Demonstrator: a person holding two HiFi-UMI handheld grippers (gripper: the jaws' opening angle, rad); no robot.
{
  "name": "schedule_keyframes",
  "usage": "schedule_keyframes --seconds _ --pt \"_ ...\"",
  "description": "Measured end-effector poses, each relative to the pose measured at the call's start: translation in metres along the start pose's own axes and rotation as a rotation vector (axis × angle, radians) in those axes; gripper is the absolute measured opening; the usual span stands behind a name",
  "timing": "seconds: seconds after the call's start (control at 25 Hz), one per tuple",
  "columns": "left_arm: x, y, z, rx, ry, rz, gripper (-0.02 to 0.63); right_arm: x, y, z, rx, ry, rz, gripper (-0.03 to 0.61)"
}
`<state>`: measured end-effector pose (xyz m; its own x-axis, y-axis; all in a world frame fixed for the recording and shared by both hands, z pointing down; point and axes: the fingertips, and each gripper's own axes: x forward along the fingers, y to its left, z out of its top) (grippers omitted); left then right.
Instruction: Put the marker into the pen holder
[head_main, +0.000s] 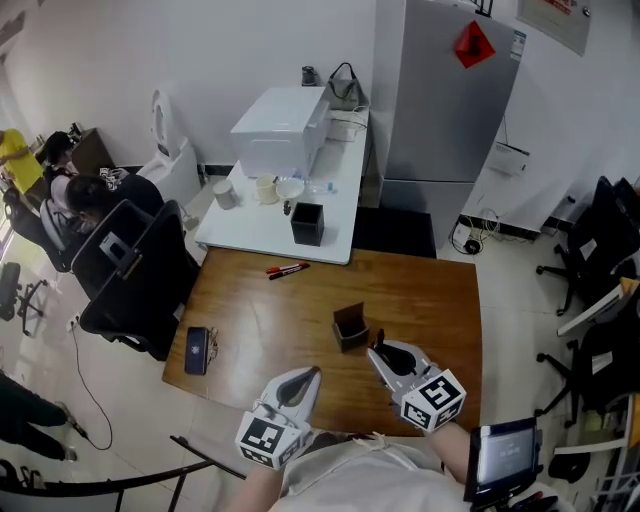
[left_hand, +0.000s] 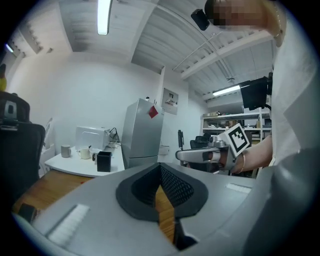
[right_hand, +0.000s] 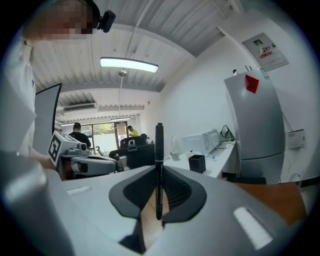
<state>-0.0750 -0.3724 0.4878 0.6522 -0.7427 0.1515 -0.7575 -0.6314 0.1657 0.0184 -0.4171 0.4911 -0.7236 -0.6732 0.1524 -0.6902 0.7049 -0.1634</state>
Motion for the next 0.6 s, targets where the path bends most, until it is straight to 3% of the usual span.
schedule_keyframes --seconds 0.12,0.36,0.6 --pt "0.007 0.006 0.004 -0.009 0.008 -0.009 0.015 0.028 -0.022 -0.001 0.025 -0.07 0.028 0.043" --pt "0.018 0.021 -0.006 -0.02 0.029 -0.012 0.015 0.073 -0.072 -0.042 -0.018 0.032 -0.05 0.043" --pt "0.019 0.037 -0.015 -0.019 0.05 0.004 0.015 0.094 -0.085 -0.062 0.035 0.032 -0.074 0.04"
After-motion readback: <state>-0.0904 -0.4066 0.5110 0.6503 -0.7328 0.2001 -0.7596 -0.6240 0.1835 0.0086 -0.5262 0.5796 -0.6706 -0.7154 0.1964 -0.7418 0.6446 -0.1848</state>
